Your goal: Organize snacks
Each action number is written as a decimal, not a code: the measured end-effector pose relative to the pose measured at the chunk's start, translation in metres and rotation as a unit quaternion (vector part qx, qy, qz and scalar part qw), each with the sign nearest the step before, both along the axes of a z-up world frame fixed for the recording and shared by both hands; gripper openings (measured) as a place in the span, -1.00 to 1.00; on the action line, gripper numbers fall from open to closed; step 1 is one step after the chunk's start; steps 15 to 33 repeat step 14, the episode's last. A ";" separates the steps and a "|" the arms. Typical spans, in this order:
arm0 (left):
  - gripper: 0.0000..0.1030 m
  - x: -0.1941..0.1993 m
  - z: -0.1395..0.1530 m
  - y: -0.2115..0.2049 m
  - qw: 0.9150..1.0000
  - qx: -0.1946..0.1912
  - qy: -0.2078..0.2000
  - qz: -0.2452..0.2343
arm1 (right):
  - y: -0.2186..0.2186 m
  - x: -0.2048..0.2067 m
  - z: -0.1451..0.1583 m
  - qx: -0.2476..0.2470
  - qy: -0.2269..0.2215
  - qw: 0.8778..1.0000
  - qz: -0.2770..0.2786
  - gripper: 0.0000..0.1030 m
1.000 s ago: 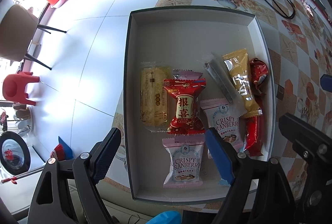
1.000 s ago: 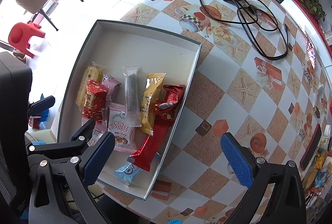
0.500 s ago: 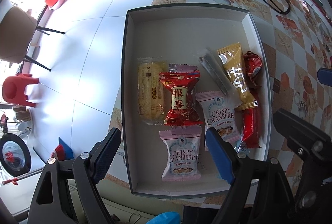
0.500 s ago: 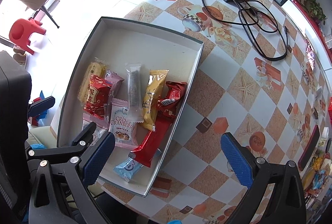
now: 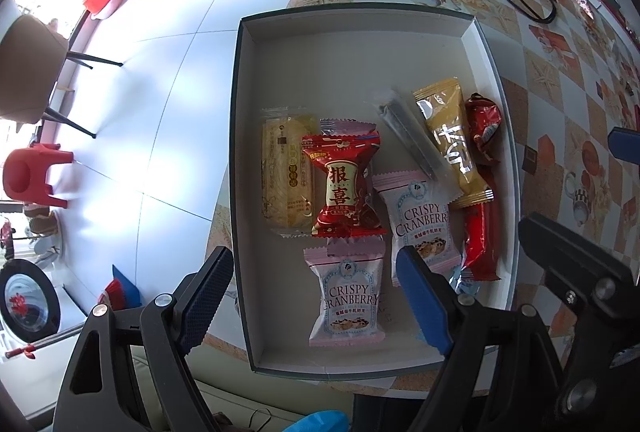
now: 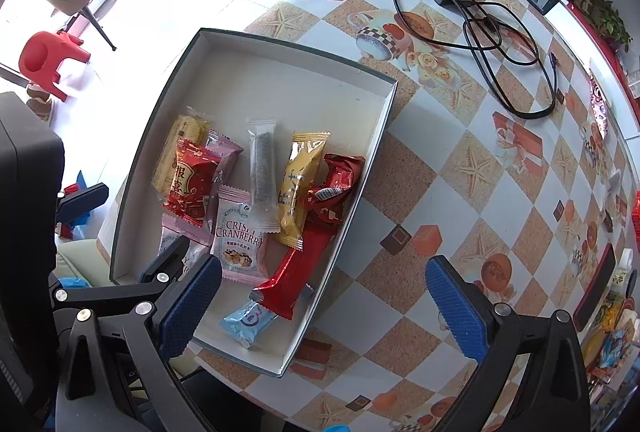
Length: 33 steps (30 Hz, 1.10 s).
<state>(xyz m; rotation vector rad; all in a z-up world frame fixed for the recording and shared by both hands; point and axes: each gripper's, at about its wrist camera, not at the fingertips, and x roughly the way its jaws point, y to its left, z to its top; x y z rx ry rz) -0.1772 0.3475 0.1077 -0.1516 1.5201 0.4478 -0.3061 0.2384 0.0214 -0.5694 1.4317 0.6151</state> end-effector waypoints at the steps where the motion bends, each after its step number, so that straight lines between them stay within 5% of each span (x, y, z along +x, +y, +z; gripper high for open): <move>1: 0.67 0.000 0.000 0.000 1.000 0.000 0.000 0.000 | 0.000 -0.001 0.000 0.000 0.000 1.000 0.004 0.99; 33: 0.67 -0.001 0.010 0.000 1.000 0.001 -0.029 0.003 | -0.001 -0.001 -0.002 0.002 0.004 1.000 0.002 0.99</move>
